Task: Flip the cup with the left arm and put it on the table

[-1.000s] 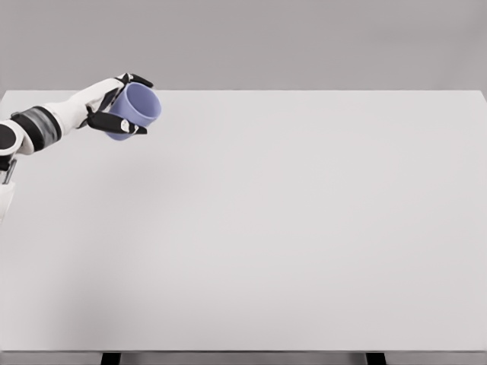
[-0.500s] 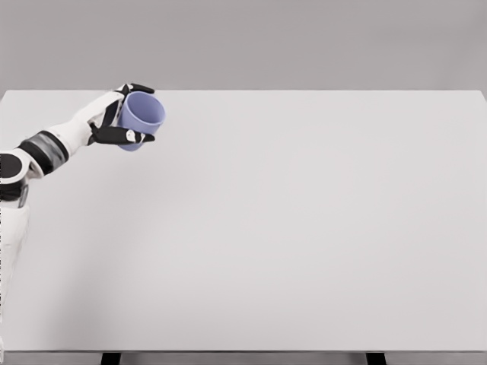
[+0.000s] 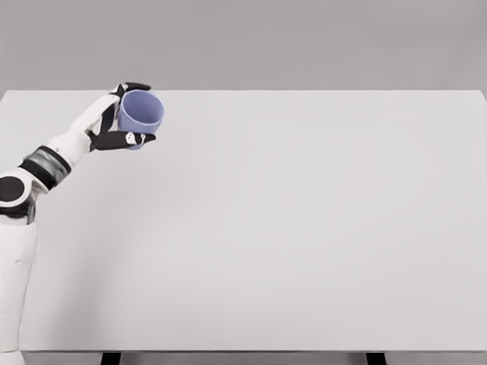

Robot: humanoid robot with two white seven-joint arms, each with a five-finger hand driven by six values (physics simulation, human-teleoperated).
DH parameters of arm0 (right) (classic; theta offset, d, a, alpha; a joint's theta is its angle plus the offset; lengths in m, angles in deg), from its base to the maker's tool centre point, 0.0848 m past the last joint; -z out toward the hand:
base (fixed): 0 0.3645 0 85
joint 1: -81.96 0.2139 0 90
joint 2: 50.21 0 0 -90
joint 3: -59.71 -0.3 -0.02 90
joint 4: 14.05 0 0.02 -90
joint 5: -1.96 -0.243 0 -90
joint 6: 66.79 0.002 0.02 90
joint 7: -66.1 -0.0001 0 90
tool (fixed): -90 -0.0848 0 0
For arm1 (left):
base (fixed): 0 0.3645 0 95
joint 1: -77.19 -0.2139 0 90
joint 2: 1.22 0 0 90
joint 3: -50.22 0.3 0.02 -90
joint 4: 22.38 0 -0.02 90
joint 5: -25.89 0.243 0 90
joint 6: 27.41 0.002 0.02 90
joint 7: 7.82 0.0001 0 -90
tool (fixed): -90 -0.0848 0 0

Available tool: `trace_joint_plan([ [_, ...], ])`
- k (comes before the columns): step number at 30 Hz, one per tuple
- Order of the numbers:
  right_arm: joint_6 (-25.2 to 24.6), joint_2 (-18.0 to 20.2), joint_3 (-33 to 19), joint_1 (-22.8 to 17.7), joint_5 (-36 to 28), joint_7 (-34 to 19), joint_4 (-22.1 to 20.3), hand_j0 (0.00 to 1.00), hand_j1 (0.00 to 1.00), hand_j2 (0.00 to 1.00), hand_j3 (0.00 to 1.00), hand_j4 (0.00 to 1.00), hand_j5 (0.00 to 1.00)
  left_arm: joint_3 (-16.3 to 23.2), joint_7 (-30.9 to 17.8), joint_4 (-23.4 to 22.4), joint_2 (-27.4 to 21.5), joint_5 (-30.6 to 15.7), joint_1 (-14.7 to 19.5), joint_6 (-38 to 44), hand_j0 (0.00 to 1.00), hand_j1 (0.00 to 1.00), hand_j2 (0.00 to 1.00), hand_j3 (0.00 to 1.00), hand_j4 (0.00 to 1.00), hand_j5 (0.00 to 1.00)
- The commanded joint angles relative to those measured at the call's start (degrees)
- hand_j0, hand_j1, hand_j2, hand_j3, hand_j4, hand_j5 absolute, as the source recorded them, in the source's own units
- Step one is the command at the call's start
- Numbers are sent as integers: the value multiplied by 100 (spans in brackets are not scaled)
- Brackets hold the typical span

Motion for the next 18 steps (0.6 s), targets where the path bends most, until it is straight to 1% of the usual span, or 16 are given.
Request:
trace_joint_plan([
  [1, 2, 0, 0, 0, -1, -1, 0, 100, 100, 100, 100, 100, 100, -78, 10, -47, 68, -40, -18, -303, 51, 51, 51, 51, 51, 51],
  [3, 2, 0, 0, 0, 8, -1, 0, 100, 100, 100, 100, 100, 100, -148, 10, -257, 182, -40, -35, -698, 51, 51, 51, 51, 51, 51],
  [6, -7, 0, 0, 0, -1, -1, 8, 100, 100, 100, 100, 100, 100, -157, 10, -521, 226, -58, -88, -1147, 52, 52, 52, 52, 52, 52],
  [8, 2, 0, 0, 0, -1, -1, 0, 100, 100, 100, 100, 100, 100, -201, 10, -618, 297, -225, -149, -1340, 51, 51, 51, 51, 51, 51],
  [10, 2, 0, 0, 0, -1, -1, 0, 100, 100, 100, 100, 100, 100, -227, 1, -829, 305, -444, -176, -1692, 51, 51, 51, 51, 51, 51],
  [12, -7, 0, 0, 0, -1, -1, 0, 100, 100, 100, 100, 100, 100, -227, 1, -987, 314, -532, -176, -1947, 51, 51, 51, 51, 51, 51],
  [14, 2, 0, 0, 0, -1, -1, 0, 100, 100, 100, 100, 100, 100, -227, 1, -1005, 323, -585, -194, -2061, 51, 51, 51, 51, 51, 51],
  [16, 2, 0, 0, 0, -1, -1, 0, 100, 100, 100, 100, 100, 100, -227, 1, -1005, 323, -857, -202, -2070, 51, 51, 51, 51, 51, 51],
  [17, 2, 0, 0, 0, -1, -1, 0, 100, 100, 100, 100, 100, 100, -227, 1, -1066, 306, -989, -273, -2070, 51, 51, 51, 51, 51, 51],
  [18, 2, 0, 0, 0, -1, -1, 0, 100, 100, 100, 100, 100, 100, -227, 1, -1145, 305, -1104, -273, -2070, 51, 51, 51, 51, 51, 51],
])
